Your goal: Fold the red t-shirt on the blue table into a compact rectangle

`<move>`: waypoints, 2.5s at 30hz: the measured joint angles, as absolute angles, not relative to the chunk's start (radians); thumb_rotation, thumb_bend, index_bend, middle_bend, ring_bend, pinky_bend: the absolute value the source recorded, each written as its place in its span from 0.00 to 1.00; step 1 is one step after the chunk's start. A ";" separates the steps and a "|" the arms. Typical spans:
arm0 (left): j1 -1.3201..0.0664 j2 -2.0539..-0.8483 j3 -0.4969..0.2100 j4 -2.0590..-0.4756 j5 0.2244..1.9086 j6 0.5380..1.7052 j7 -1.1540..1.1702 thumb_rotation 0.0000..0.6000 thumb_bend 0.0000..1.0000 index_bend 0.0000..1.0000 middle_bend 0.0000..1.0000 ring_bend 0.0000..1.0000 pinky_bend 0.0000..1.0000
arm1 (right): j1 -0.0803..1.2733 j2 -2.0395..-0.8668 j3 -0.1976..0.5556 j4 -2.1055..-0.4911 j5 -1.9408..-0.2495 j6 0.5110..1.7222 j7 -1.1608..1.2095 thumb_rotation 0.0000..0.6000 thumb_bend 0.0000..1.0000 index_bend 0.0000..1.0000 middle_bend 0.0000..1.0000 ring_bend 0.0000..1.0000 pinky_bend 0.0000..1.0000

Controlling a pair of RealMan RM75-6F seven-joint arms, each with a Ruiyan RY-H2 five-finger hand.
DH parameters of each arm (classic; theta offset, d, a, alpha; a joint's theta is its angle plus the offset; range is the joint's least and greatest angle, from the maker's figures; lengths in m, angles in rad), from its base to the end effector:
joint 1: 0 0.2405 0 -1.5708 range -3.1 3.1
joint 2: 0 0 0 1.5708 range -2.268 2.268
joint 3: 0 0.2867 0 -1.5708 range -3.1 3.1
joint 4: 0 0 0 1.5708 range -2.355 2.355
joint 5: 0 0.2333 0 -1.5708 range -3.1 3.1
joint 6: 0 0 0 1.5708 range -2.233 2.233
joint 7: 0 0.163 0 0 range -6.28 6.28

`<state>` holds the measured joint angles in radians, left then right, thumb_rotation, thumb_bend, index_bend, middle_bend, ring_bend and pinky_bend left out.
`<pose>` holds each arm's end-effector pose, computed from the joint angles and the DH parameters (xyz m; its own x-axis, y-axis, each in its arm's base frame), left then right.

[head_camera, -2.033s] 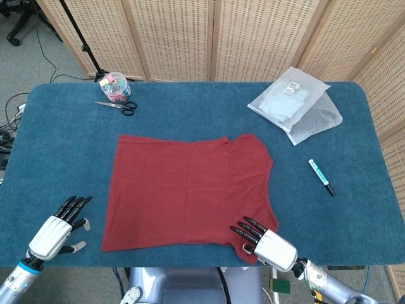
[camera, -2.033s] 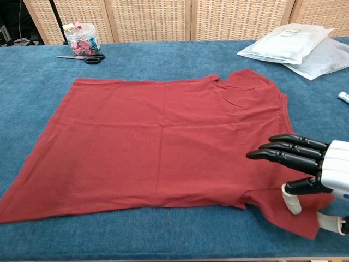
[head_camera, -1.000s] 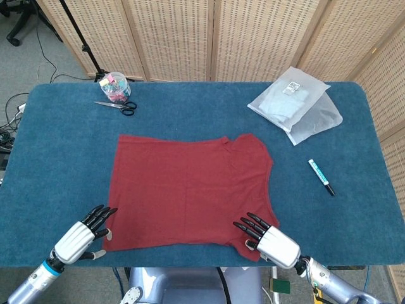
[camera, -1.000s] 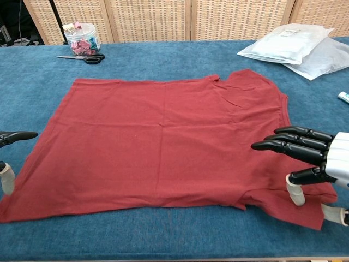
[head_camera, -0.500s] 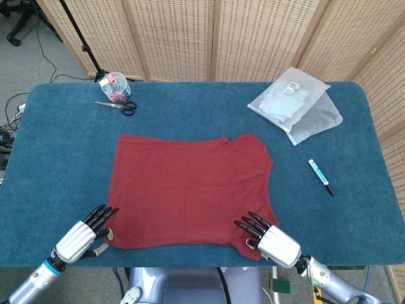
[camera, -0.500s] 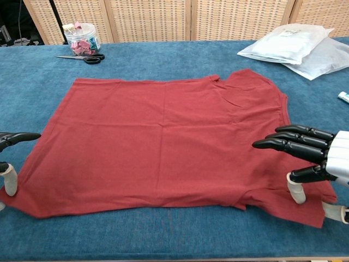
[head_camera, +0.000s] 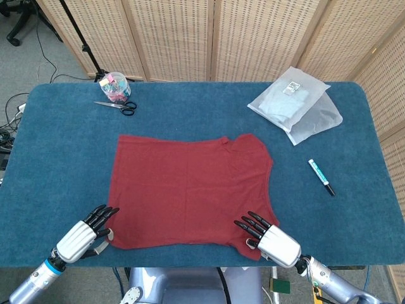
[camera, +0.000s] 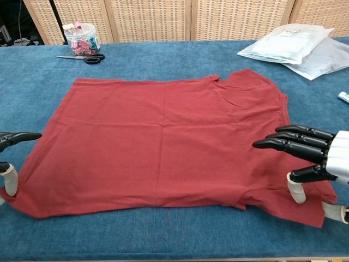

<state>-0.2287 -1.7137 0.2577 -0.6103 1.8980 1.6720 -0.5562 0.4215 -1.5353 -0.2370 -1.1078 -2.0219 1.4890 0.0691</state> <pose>-0.3670 0.1942 -0.0199 0.3286 0.2512 0.9105 0.7937 -0.5959 -0.1221 -0.2792 -0.2160 -0.0270 0.5386 -0.1007 0.8365 -0.5514 -0.7928 0.2596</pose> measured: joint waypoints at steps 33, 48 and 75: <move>-0.187 -1.664 0.321 -0.660 1.936 1.794 -0.676 1.00 0.49 0.72 0.00 0.00 0.00 | 0.439 -1.469 -0.318 -1.172 -2.111 1.533 0.173 1.00 0.57 0.65 0.04 0.00 0.00; -0.099 -1.642 0.409 -0.613 2.022 1.946 -0.729 1.00 0.50 0.72 0.00 0.00 0.00 | 0.387 -1.426 -0.414 -1.156 -2.244 1.678 0.193 1.00 0.57 0.65 0.03 0.00 0.00; -0.023 -1.662 0.452 -0.510 2.066 2.031 -0.745 1.00 0.50 0.72 0.00 0.00 0.00 | 0.296 -1.437 -0.457 -1.059 -2.294 1.786 0.241 1.00 0.57 0.65 0.03 0.00 0.00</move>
<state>-0.0235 -1.6618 0.4520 -0.5098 2.0658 2.0308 -0.7449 0.2955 -1.4373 -0.4566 -1.0594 -2.2942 1.7859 0.2410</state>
